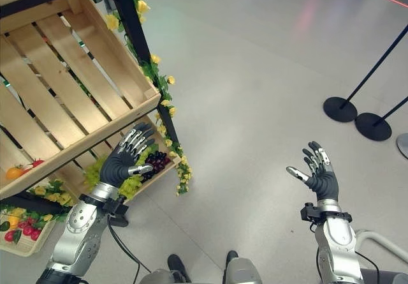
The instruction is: Pick up the fruits from the basket on one side to the basket on the other side
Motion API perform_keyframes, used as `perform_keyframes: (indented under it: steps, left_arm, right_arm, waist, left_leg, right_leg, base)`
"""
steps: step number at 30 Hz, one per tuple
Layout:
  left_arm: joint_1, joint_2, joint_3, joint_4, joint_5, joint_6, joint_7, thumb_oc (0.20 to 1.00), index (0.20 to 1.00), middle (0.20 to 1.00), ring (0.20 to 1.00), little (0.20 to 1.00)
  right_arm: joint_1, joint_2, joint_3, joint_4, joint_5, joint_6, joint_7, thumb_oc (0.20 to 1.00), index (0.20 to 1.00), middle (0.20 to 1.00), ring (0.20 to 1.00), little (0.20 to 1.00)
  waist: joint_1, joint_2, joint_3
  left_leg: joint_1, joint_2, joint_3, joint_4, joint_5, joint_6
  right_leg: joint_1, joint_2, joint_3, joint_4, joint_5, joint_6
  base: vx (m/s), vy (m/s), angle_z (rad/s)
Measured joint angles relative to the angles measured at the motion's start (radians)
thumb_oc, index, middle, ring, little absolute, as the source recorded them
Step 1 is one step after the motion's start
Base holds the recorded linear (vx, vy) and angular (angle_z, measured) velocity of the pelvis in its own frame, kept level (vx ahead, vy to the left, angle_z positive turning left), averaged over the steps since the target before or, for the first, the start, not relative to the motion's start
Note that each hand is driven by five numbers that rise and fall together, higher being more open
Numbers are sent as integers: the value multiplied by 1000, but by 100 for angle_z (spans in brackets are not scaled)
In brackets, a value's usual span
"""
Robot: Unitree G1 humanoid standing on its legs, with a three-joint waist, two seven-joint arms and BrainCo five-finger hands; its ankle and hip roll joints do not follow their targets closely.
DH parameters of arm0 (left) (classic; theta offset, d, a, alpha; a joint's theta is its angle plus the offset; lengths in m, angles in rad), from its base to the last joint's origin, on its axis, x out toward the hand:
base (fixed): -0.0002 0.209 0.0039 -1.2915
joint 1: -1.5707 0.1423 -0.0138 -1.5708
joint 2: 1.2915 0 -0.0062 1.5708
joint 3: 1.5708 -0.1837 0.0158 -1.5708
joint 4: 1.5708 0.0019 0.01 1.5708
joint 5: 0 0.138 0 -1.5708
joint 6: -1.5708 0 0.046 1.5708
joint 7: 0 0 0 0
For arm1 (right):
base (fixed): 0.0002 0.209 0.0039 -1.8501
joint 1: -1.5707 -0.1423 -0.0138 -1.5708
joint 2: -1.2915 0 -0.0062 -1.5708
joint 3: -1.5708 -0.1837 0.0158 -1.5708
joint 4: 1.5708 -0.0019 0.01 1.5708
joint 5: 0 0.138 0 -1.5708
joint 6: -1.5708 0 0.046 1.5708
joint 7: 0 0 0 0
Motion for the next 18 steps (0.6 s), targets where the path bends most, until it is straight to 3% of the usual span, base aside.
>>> perform_keyframes:
  steps: [1,2,3,4,5,6,7,8,9,10,12,14,15,18]
  left_arm:
    - [-2,24,-2,21,1,1,9,1000,1000,1000,1000,1000]
    - [1,23,-2,21,1,0,14,1000,1000,1000,1000,1000]
    - [-3,21,-1,20,3,-3,31,1000,1000,1000,1000,1000]
    - [0,21,-3,20,6,-4,36,1000,1000,1000,1000,1000]
    - [2,17,-5,21,25,-6,43,1000,1000,1000,1000,1000]
    - [-4,6,-8,24,56,-12,51,1000,1000,1000,1000,1000]
    - [-6,-5,-6,26,68,-16,60,1000,1000,1000,1000,1000]
    - [-5,-11,-6,26,79,-21,72,1000,1000,1000,1000,1000]
    - [11,-12,5,30,79,-29,82,1000,1000,1000,1000,1000]
    - [11,-12,7,39,80,-30,84,1000,1000,1000,1000,1000]
    - [13,-12,23,42,80,-36,90,1000,1000,1000,1000,1000]
    - [0,-5,35,57,80,-39,99,1000,1000,1000,1000,1000]
    - [-1,-5,34,58,82,-39,100,1000,1000,1000,1000,1000]
    - [-6,-6,35,57,101,-40,101,1000,1000,1000,1000,1000]
  right_arm:
    - [6,47,2,-7,12,-4,-1,1000,1000,1000,1000,1000]
    - [12,42,8,-20,13,-5,0,1000,1000,1000,1000,1000]
    - [0,25,23,-26,17,-12,-3,1000,1000,1000,1000,1000]
    - [-11,19,33,-27,17,-13,-3,1000,1000,1000,1000,1000]
    - [-21,12,42,-32,17,-14,-4,1000,1000,1000,1000,1000]
    - [-30,-6,59,-41,17,-18,-9,1000,1000,1000,1000,1000]
    - [-39,-18,63,-40,17,-18,-14,1000,1000,1000,1000,1000]
    - [-57,-35,71,-40,16,-18,-13,1000,1000,1000,1000,1000]
    - [-86,-45,98,-24,15,-15,-15,1000,1000,1000,1000,1000]
    - [-86,-55,106,-24,15,-14,-13,1000,1000,1000,1000,1000]
    - [-75,-61,108,-26,14,-13,-2,1000,1000,1000,1000,1000]
    - [-64,-41,112,-24,9,-12,-2,1000,1000,1000,1000,1000]
    - [-64,-45,110,-25,8,-12,-2,1000,1000,1000,1000,1000]
    - [-63,-46,111,-26,5,-11,-2,1000,1000,1000,1000,1000]
  waist:
    - [21,-52,-11]
    - [22,-56,-16]
    - [39,-63,-12]
    - [52,-64,-12]
    - [65,-64,-15]
    - [69,-58,-12]
    - [79,-57,-11]
    - [93,-44,1]
    - [93,-26,5]
    - [100,-20,6]
    - [94,18,7]
    - [64,-10,5]
    - [47,-13,4]
    - [33,-11,3]
  left_leg:
    - [-31,50,-2,145,-1,-4]
    - [-37,66,-23,186,-1,-8]
    - [-84,90,-132,308,-3,-7]
    - [-112,87,-209,347,-11,-7]
    - [-119,55,-311,346,-34,-39]
    - [-145,-20,-431,284,-62,-76]
    - [-148,-78,-523,212,-68,-68]
    - [-152,-110,-548,137,-54,-45]
    - [-166,-152,-650,116,-59,-38]
    - [-159,-161,-660,97,-49,-27]
    - [-167,-123,-584,80,-14,-3]
    - [-152,-129,-535,37,7,11]
    - [-136,-135,-501,-8,27,23]
    - [-95,-158,-473,-70,51,42]
  right_leg:
    - [12,12,32,2,-6,-46]
    - [13,33,34,6,-7,-51]
    - [12,58,98,15,-12,-70]
    - [15,75,133,17,-7,-78]
    - [7,81,152,18,10,-93]
    - [-1,104,214,5,21,-89]
    - [-14,103,254,1,29,-88]
    - [-26,115,265,-5,54,-89]
    - [-29,138,308,-2,65,-89]
    - [-42,140,305,2,68,-93]
    - [-37,157,258,-3,66,-72]
    - [-67,132,277,14,53,-63]
    - [-77,115,287,13,63,-41]
    - [-76,91,311,8,59,-22]
  base:
    - [-93,-135,-75]
    - [-91,-120,-107]
    - [18,39,-96]
    - [84,73,-121]
    - [89,104,-113]
    - [53,86,-107]
    - [7,128,-138]
    - [0,129,-143]
    - [-1,184,-157]
    - [1,101,-121]
    - [33,193,-106]
    - [41,206,-66]
    - [22,140,-37]
    - [4,113,-22]
